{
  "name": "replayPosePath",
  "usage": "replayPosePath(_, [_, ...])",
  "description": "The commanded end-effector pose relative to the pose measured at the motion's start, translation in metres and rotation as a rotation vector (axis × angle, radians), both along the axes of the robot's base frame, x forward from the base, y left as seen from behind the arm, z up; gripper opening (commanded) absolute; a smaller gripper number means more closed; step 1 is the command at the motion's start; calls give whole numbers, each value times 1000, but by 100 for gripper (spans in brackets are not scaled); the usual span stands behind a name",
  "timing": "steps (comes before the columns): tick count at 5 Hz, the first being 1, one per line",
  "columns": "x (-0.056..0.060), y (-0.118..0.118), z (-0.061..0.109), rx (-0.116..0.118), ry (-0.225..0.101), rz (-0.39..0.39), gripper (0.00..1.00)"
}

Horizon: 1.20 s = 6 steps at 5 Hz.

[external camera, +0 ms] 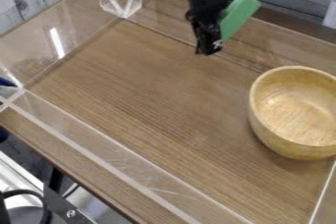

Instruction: Put the green block in the brown bowl

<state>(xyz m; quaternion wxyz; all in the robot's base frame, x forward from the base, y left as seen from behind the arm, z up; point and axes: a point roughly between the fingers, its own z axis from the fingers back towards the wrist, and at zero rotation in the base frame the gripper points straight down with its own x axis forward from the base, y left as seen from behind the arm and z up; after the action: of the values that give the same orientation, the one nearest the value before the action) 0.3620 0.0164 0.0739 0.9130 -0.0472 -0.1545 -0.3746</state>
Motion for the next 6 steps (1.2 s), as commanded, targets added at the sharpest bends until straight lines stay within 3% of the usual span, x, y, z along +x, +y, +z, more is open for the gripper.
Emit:
replayPosePath(1, [-2,-33,29,13,-116,-66,0])
replayPosePath(2, [-15,-76,22,16,-132,-147,0])
replayPosePath(4, [-31,-123,19,-5,-109,-301,0])
replayPosePath(6, [-12,-144,-1,3,-91,-479,0])
